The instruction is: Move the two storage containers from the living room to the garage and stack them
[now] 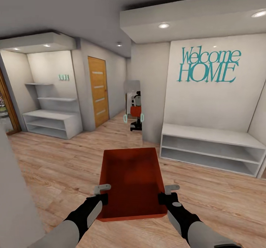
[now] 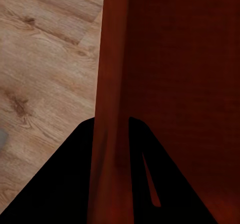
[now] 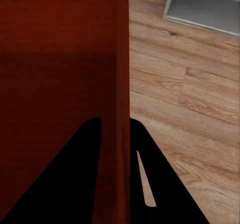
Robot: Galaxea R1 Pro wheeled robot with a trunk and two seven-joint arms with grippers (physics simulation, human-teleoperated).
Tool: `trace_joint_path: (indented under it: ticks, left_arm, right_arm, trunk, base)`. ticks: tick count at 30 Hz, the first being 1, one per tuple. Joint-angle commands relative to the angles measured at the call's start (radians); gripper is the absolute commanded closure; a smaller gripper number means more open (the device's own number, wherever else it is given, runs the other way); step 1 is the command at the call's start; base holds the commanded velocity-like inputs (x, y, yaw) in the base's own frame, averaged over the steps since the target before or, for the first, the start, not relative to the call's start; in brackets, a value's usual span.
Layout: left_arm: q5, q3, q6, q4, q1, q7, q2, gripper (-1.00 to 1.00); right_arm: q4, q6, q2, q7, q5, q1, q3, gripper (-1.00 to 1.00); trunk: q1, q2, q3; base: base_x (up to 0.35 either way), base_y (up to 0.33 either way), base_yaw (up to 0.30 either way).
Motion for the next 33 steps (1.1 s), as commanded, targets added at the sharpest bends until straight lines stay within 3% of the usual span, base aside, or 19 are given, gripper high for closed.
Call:
trace_joint_path:
  ticks: [1,33]
  left_arm:
    - [-0.029,0.065,-0.008,-0.005,-0.001,0.017,0.06,1.0]
    - [-0.029,0.065,-0.008,-0.005,-0.001,0.017,0.06,1.0]
  right_arm:
    - [0.003,-0.003,-0.005,-0.01,0.005,0.0,-0.021,1.0]
    - [0.002,-0.004,-0.005,-0.01,0.006,0.0,-0.022,1.0]
  trunk:
    - [0.001,-0.001,-0.002]
    - [0.001,-0.001,-0.002]
  base:
    - [0.322,0.0,0.0]
    - [0.322,0.0,0.0]
